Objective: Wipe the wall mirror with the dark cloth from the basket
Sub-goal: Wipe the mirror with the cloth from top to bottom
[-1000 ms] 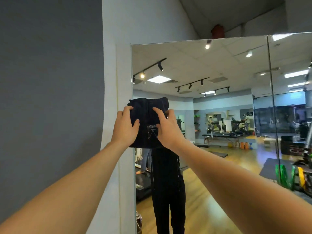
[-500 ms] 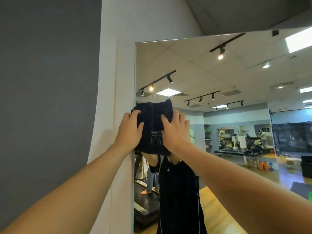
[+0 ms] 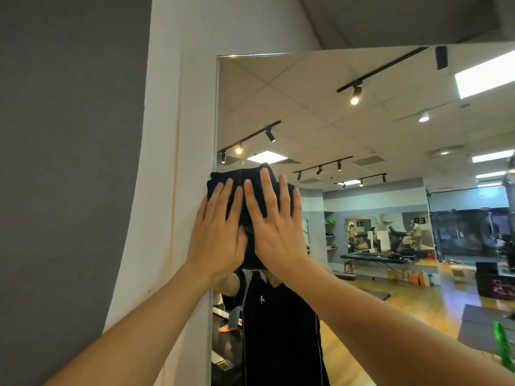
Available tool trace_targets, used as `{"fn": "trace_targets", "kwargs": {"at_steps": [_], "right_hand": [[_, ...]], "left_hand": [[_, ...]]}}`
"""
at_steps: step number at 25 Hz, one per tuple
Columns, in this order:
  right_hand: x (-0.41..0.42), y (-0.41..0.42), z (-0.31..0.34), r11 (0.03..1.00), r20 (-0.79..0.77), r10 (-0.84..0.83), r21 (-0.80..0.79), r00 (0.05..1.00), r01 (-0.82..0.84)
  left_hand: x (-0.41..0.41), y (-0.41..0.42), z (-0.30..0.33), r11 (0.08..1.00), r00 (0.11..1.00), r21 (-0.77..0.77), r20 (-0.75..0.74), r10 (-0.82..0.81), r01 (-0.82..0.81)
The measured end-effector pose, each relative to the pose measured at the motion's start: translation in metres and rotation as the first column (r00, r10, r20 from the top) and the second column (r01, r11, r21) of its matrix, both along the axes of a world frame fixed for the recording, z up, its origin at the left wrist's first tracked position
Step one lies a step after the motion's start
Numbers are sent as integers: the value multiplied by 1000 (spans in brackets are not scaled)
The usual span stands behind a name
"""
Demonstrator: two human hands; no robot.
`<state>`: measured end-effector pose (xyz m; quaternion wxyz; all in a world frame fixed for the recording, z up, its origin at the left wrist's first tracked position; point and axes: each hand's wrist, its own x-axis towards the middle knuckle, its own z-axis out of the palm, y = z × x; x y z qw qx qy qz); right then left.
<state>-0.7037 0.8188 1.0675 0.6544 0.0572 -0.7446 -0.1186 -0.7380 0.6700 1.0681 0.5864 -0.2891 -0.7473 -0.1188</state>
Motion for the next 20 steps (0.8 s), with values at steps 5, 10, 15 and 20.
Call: {"fn": "trace_targets", "kwargs": {"at_steps": [5,10,15,20], "right_hand": [[0,9,5,969,-135,-86,217,987,114],[0,21,5,996,111,11,85,994,-21],[-4,16,-9,994,75,106,31,992,-108],[-15,19,3,992,26,107,60,994,-109]], "left_hand": [[-11,5,-2,999,997,-37,-69,34,-37],[-17,2,-1,994,990,-73,-117,73,-82],[-20,1,-1,997,988,-53,-148,47,-55],[-27,2,6,999,985,-29,-171,35,-41]]}}
